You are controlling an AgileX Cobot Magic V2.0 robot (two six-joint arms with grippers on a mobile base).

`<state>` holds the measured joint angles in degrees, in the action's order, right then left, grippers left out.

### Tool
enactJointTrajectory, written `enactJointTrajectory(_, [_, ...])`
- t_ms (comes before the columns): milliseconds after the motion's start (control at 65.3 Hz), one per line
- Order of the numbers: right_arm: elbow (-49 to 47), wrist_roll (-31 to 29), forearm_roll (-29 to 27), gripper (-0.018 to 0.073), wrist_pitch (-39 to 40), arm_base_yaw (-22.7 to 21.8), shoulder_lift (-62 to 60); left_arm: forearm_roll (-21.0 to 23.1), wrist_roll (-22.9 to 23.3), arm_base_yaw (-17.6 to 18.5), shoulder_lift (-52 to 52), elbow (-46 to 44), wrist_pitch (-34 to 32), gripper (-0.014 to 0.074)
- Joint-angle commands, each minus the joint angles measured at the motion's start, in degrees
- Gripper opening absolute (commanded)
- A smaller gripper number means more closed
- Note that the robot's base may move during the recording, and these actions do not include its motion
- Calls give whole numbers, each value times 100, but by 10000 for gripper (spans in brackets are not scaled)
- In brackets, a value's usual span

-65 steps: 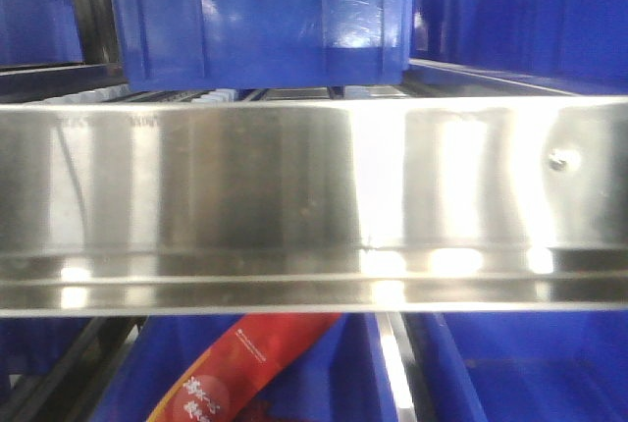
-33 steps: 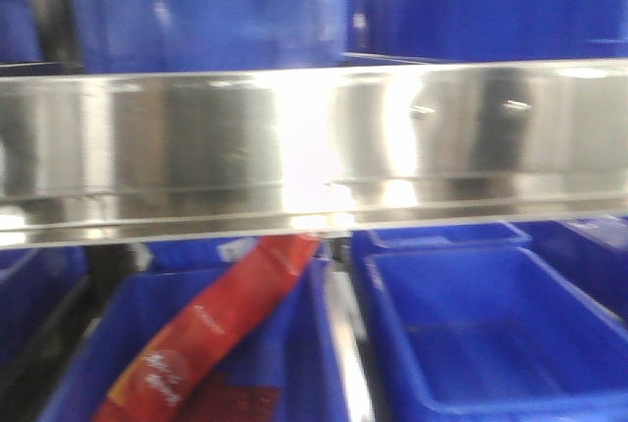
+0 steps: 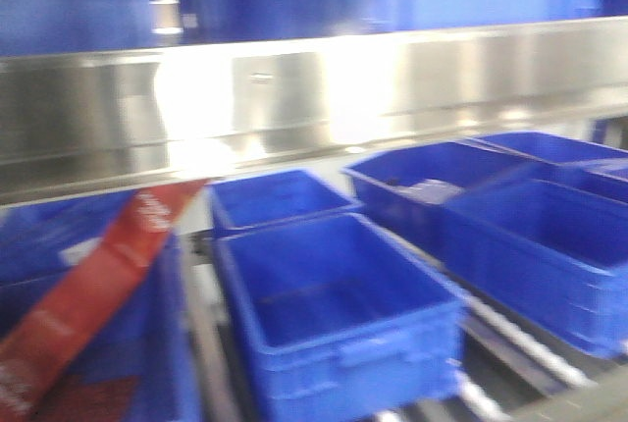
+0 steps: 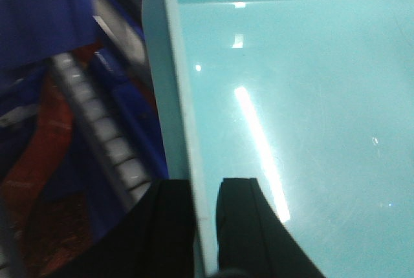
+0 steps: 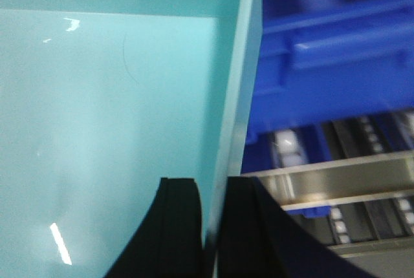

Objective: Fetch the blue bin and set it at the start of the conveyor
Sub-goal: 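Carry the teal bin in both grippers while driving across the floor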

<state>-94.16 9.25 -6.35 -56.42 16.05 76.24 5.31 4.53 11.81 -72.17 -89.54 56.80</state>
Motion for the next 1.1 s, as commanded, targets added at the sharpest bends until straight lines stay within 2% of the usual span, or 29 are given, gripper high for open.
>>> enactJointTrajectory(0, [-42,-114,492,-152,156,-91,-83,-269,-90,-43,91,-31,-120,-111])
enactJointTrajectory(1088, [-42,-114,492,-152,156,-91,-83,-269,-90,-43,91,-31,-120,-111])
